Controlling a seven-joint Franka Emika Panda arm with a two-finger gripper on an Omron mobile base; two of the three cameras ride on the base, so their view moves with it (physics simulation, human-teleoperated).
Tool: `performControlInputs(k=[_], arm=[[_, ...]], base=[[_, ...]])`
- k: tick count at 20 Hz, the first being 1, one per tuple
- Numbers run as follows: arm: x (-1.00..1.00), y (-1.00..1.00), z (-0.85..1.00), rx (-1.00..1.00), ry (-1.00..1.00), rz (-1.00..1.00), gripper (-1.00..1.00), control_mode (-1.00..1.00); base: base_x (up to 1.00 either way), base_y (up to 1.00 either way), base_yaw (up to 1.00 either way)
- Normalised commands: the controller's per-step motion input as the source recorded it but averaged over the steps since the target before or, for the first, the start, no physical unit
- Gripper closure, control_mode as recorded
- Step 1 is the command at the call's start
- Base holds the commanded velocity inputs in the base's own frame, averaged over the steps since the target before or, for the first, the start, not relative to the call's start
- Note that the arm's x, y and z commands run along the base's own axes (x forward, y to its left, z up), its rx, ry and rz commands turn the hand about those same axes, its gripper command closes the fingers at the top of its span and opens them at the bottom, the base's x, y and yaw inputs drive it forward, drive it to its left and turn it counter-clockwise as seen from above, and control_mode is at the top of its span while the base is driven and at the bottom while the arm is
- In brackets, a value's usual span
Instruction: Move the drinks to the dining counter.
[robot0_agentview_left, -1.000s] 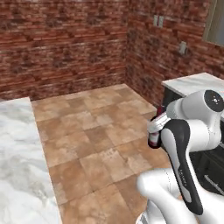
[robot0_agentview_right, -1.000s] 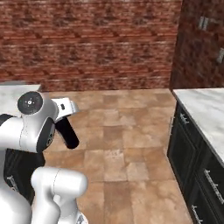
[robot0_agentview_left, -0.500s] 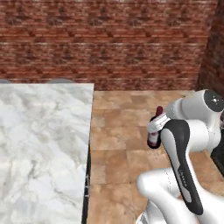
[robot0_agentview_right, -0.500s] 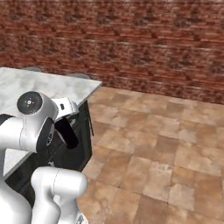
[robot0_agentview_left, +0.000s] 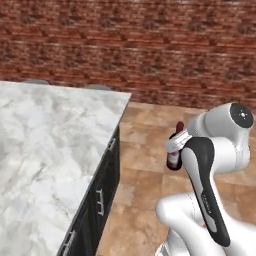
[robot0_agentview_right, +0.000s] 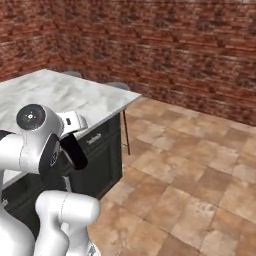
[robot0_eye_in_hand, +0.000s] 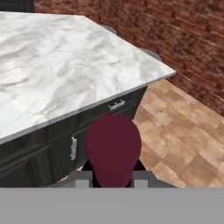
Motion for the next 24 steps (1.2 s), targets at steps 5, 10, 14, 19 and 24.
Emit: performControlInputs(k=[5,10,14,19,24], arm=[[0.00,0.00,0.00,0.00,0.00,0.00,1.00,1.00],[0.00,0.00,0.00,0.00,0.00,0.00,1.00,1.00],[0.00,0.00,0.00,0.00,0.00,0.00,1.00,1.00],[0.00,0.00,0.00,0.00,0.00,0.00,1.00,1.00],[0.00,0.00,0.00,0.00,0.00,0.00,1.00,1.00]], base=[[0.27,-0.80,0.32],[0.52,-0.41,0.30],[0.72,-0.11,0.32],[0.77,-0.07,0.41],[0.75,-0.02,0.51]])
